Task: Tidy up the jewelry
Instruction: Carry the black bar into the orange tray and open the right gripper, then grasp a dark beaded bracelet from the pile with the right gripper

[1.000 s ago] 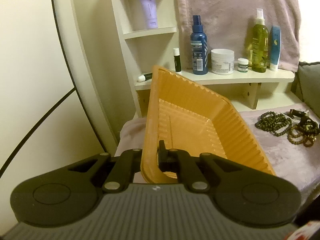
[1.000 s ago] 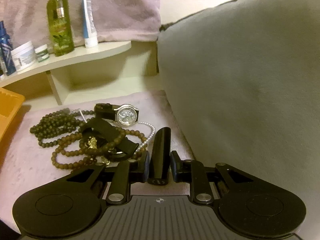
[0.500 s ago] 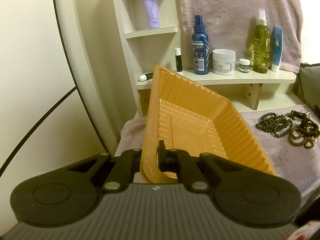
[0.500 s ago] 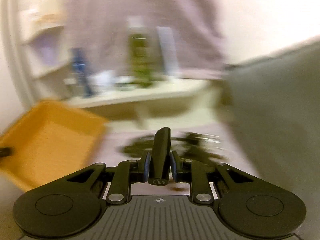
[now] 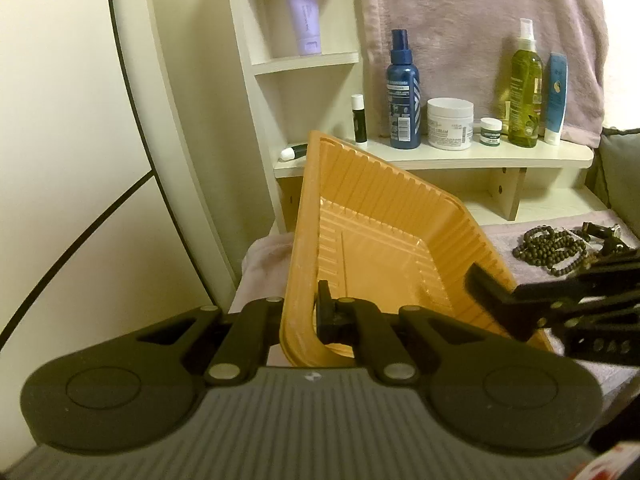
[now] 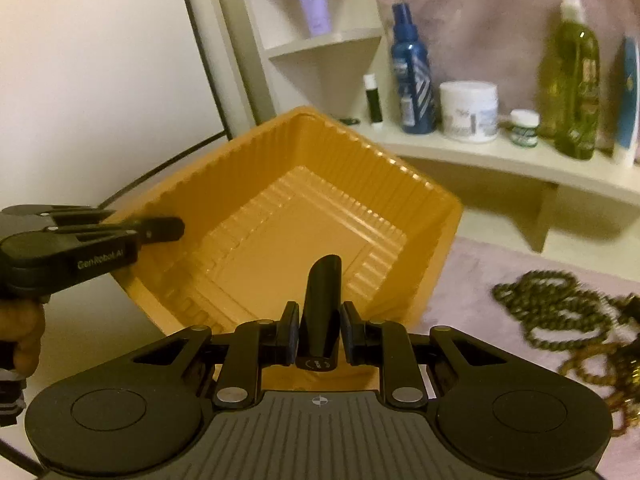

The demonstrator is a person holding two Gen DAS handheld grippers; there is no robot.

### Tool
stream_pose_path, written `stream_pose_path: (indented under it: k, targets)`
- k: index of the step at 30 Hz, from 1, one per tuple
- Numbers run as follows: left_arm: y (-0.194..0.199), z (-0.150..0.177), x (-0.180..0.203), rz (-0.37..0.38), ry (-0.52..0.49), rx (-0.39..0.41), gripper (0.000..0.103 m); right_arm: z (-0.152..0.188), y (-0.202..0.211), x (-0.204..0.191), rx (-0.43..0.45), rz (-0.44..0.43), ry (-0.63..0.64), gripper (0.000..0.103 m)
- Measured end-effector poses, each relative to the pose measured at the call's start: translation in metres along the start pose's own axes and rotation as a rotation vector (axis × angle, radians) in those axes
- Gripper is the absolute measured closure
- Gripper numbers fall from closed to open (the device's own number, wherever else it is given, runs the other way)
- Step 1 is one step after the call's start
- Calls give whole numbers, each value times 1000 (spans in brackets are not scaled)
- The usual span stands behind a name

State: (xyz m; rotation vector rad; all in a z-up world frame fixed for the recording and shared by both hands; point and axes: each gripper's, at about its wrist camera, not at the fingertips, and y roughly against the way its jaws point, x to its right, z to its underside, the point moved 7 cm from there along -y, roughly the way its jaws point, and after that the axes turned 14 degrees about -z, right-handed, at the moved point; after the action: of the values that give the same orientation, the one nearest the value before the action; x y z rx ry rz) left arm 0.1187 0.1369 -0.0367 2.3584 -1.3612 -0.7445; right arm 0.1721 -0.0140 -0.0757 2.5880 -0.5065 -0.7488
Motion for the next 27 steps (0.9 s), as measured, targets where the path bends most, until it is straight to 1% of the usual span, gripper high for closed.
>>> stream_pose_path:
  k: [2, 3, 5, 7, 9, 11, 15, 18, 22, 27]
  targets:
    - [0, 0, 0, 2, 2, -1, 99, 2, 0, 2, 5, -26, -10, 80]
    - [-1, 0, -1, 3, 2, -1, 99, 2, 1, 4, 15, -27, -17, 75]
    - [-1, 0, -1, 5, 4, -4, 99, 0, 13, 4, 51, -3, -28, 67]
    - [0, 1, 0, 3, 0, -1, 99, -3, 30, 8, 100, 34, -46, 65]
    - [0, 1, 0, 2, 4, -1, 99, -3, 46, 19, 136, 89, -68, 65]
    - [-1, 1, -1, 3, 9, -3, 99, 1, 63, 34, 161, 174, -88, 64]
    - [-1, 0, 0, 2, 6, -3, 99, 16, 102, 77, 181, 353, -143, 64]
    - [0, 0, 0, 1, 4, -1, 99, 27, 129, 109, 183, 470, -203, 63]
    - [0, 0, 0, 0, 5, -2, 99, 44, 158, 140, 191, 563, -262, 62]
    - [0, 0, 0, 0, 3, 0, 99, 61, 181, 153, 196, 623, -284, 61]
